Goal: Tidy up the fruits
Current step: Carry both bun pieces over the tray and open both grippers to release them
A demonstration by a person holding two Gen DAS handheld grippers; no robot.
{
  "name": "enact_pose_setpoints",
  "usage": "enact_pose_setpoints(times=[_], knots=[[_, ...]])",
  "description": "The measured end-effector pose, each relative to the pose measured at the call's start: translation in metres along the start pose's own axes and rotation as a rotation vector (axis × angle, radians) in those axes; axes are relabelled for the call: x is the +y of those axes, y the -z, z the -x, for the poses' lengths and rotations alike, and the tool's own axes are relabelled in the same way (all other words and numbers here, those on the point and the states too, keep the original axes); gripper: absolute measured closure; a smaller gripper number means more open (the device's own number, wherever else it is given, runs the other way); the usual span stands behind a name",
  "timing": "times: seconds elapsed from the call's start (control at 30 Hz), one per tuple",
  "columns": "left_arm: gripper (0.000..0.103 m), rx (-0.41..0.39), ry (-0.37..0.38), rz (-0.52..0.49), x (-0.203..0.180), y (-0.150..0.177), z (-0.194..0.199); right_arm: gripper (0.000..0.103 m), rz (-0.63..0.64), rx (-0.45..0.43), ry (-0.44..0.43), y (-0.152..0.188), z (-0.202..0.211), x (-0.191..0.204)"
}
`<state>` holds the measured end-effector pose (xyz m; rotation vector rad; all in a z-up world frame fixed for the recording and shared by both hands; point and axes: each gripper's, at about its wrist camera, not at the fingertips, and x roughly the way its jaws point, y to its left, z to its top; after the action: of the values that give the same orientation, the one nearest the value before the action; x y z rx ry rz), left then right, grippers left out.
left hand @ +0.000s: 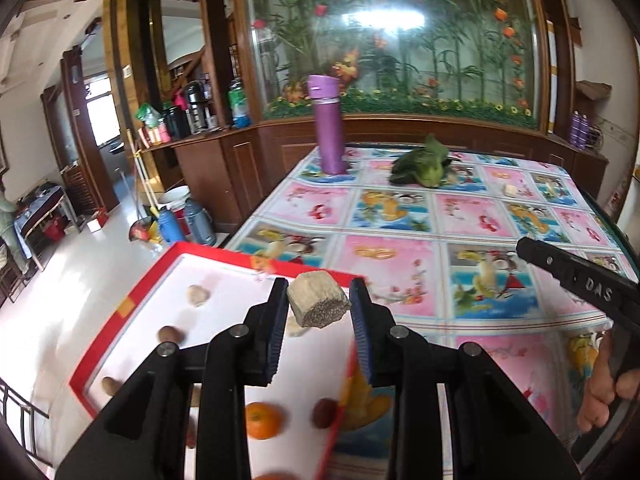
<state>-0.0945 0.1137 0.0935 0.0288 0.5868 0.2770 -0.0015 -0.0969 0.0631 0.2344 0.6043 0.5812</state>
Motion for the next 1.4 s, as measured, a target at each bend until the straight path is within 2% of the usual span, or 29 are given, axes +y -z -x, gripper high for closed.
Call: enact_pose_setpoints(times=[0.27, 0.43, 0.57, 0.63, 0.73, 0.87, 1.0, 1.13, 1.2, 1.4], knots=[[0.07, 0.011, -0.082, 0.057, 0.056, 0.017, 0.002, 0.077, 0.1, 0.075, -0.133, 0.018, -0.032, 0.103], [0.07, 0.031, -0.095, 0.084, 0.08, 0.026, -0.003, 0.077, 0.15, 0.104, -0.152, 0.026, -0.046, 0.136], [0.07, 0.053, -0.102, 0.071, 0.097, 0.031, -0.009, 0.077, 0.155, 0.132, -0.155, 0.028, -0.054, 0.141], [0.07, 0.079, -0.08, 0.062, 0.107, 0.032, -0.013, 0.077, 0.156, 0.155, -0.158, 0.029, -0.061, 0.141], [0.07, 0.135, -0.068, -0.008, 0.122, 0.033, -0.026, 0.078, 0.157, 0.212, -0.162, 0.032, -0.069, 0.142], [0.07, 0.233, -0.046, -0.015, 0.152, 0.034, -0.046, 0.078, 0.19, 0.268, -0.142, 0.038, -0.082, 0.149], [0.07, 0.281, -0.077, -0.036, 0.169, 0.039, -0.055, 0.078, 0.215, 0.349, -0.119, 0.047, -0.098, 0.159], [0.07, 0.323, -0.098, -0.029, 0.185, 0.039, -0.066, 0.078, 0.222, 0.394, -0.101, 0.056, -0.107, 0.163], [0.07, 0.341, -0.084, -0.023, 0.188, 0.041, -0.066, 0.078, 0.221, 0.407, -0.097, 0.06, -0.111, 0.164], [0.07, 0.345, -0.065, -0.093, 0.171, 0.039, -0.067, 0.078, 0.217, 0.43, -0.08, 0.066, -0.121, 0.163]])
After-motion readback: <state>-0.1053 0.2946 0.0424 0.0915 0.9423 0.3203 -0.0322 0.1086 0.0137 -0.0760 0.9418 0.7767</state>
